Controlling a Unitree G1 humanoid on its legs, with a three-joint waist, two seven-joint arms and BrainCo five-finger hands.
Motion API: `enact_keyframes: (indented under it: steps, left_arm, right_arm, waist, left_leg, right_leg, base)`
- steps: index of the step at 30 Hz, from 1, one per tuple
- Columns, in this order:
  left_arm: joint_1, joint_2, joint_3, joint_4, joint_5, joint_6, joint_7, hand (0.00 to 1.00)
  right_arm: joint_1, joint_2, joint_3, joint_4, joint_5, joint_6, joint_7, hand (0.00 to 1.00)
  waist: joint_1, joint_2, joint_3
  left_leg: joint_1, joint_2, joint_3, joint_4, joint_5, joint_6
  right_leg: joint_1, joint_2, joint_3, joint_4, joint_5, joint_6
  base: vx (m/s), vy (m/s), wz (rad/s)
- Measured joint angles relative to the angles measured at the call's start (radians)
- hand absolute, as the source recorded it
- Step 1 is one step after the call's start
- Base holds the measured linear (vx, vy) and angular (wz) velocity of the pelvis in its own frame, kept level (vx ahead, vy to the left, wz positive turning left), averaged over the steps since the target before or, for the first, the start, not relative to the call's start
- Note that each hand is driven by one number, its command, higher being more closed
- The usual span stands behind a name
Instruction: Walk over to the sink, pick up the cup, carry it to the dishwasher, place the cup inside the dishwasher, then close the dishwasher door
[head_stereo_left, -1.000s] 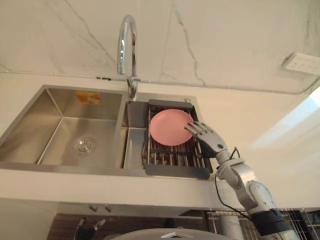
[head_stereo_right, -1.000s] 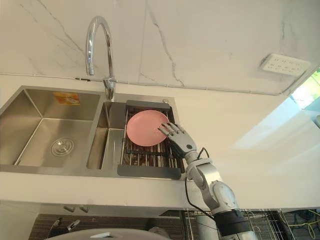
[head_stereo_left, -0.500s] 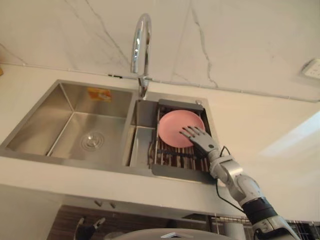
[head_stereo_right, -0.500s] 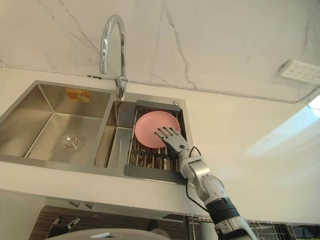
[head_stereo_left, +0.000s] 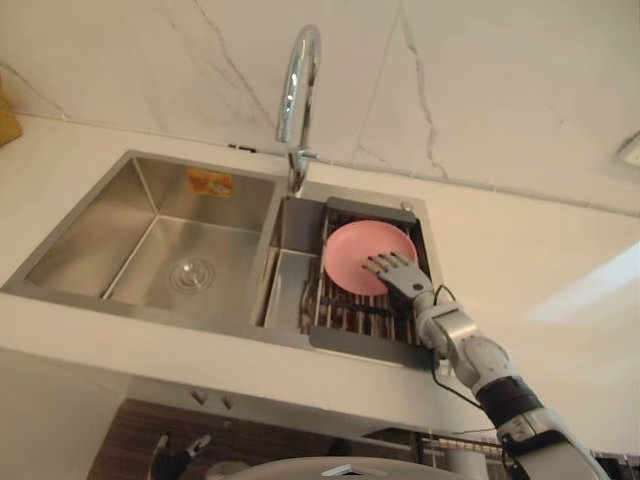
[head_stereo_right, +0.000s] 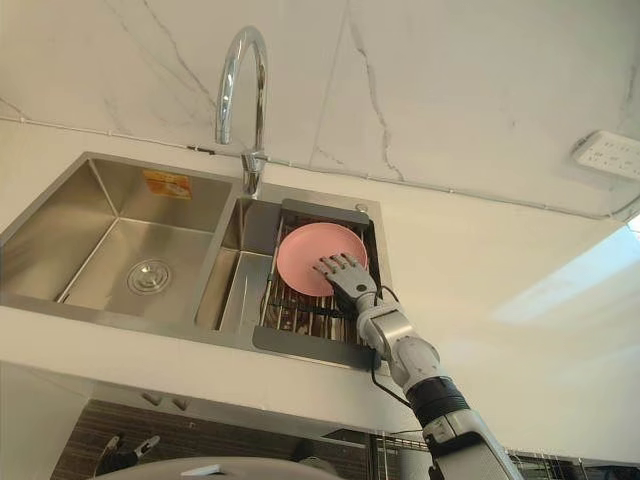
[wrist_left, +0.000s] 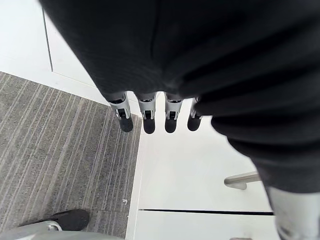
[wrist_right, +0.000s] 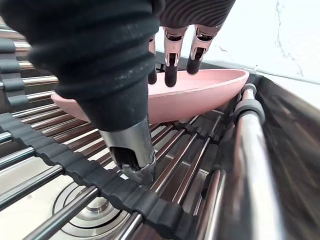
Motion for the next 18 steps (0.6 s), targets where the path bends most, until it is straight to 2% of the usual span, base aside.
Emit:
enact_keyframes:
  steps: [4, 8, 10, 12, 18]
  left_arm:
    - [-0.003, 0.000, 0.000, -0.006, 0.000, 0.000, 0.000, 0.00]
    - [-0.003, 0.000, -0.001, -0.006, 0.000, 0.000, 0.003, 0.00]
    - [-0.002, 0.002, -0.001, -0.006, 0.000, 0.000, 0.005, 0.00]
    - [-0.001, 0.005, -0.001, -0.006, 0.000, -0.001, 0.010, 0.00]
    - [0.002, 0.004, 0.008, -0.006, 0.001, -0.008, 0.023, 0.00]
  right_arm:
    - [-0.035, 0.009, 0.026, 0.025, -0.058, 0.004, -0.020, 1.00]
    - [-0.054, 0.011, 0.027, 0.078, -0.120, 0.019, -0.100, 1.00]
    - [-0.054, 0.011, 0.033, 0.083, -0.150, 0.030, -0.164, 1.00]
    - [-0.053, 0.017, 0.031, 0.078, -0.133, 0.048, -0.240, 1.00]
    - [-0.041, 0.017, -0.058, -0.031, -0.032, 0.044, -0.352, 1.00]
  waist:
    - [0.001, -0.003, 0.002]
    - [0.006, -0.007, 0.003]
    - [0.005, -0.010, 0.005]
    - [0.000, -0.014, 0.008]
    - [-0.002, -0.014, 0.008]
  left_leg:
    - [0.000, -0.002, 0.000, 0.000, 0.001, 0.001]
    - [0.000, -0.007, -0.005, -0.005, 0.003, 0.005]
    - [0.000, -0.008, -0.005, -0.006, 0.004, 0.005]
    - [0.001, -0.008, -0.004, -0.006, 0.004, 0.005]
    - [0.001, -0.008, -0.004, -0.006, 0.004, 0.005]
  right_leg:
    - [0.000, -0.002, 0.000, 0.000, 0.000, 0.000]
    - [0.000, -0.006, -0.003, 0.000, 0.001, 0.002]
    - [0.000, -0.007, -0.003, 0.000, 0.002, 0.003]
    - [0.000, -0.008, -0.002, 0.000, 0.003, 0.003]
    - [0.000, -0.007, -0.001, 0.000, 0.003, 0.003]
  base:
    - [0.00, 0.000, 0.00]
    - [0.00, 0.007, 0.02]
    - [0.00, 0.000, 0.00]
    - [0.00, 0.000, 0.00]
    - [0.00, 0.000, 0.00]
